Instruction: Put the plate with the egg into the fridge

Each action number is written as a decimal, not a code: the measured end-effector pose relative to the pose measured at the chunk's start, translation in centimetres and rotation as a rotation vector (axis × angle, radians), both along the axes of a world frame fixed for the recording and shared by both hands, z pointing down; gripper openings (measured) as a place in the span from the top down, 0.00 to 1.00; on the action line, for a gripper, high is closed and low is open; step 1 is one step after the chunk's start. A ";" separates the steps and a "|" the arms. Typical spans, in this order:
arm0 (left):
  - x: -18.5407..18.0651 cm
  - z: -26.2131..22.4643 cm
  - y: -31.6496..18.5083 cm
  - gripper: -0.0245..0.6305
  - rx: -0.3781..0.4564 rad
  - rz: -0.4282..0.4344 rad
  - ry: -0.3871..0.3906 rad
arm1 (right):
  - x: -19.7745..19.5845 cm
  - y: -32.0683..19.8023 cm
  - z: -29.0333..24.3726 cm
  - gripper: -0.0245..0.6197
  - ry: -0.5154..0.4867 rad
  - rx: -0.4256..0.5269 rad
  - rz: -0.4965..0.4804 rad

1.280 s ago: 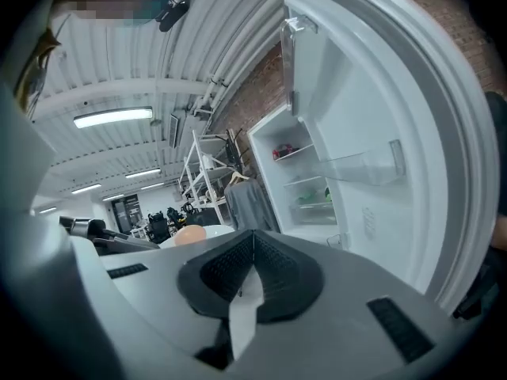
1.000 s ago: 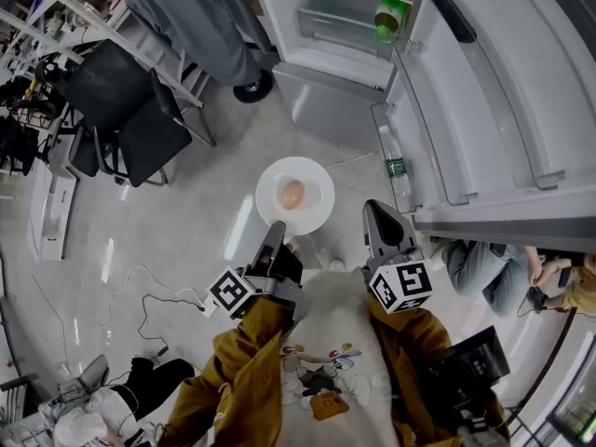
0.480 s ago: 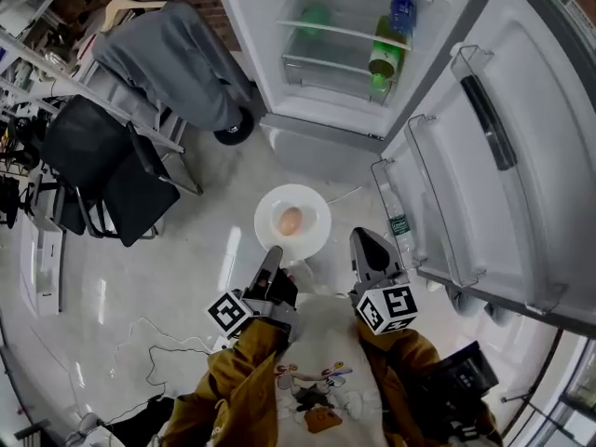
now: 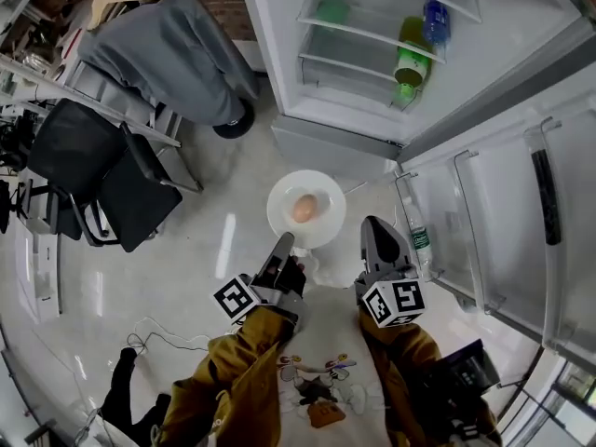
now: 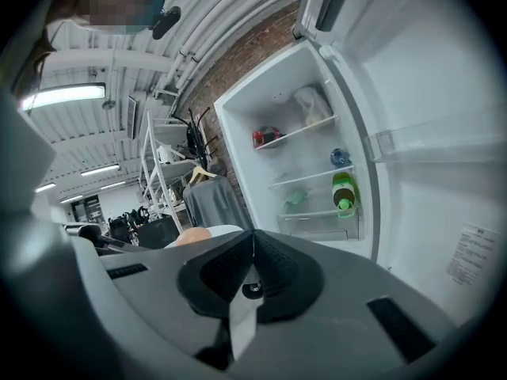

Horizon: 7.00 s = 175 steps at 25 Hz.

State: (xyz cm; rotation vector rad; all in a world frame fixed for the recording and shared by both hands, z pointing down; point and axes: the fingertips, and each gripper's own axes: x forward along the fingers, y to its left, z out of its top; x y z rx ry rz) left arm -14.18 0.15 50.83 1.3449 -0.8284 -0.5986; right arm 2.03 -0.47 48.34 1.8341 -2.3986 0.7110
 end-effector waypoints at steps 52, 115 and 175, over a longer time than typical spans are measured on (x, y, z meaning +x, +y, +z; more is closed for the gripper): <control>5.4 -2.1 -15.9 0.93 0.072 0.044 0.005 | 1.7 -12.3 -2.4 0.95 0.182 0.062 -0.101; 8.1 -1.1 -29.5 0.93 0.066 -0.079 -0.038 | 3.7 -25.7 -1.6 0.95 0.261 0.170 -0.015; 10.7 0.1 -41.0 0.93 0.060 -0.150 -0.020 | 5.3 -35.7 -0.1 0.95 0.243 0.136 0.021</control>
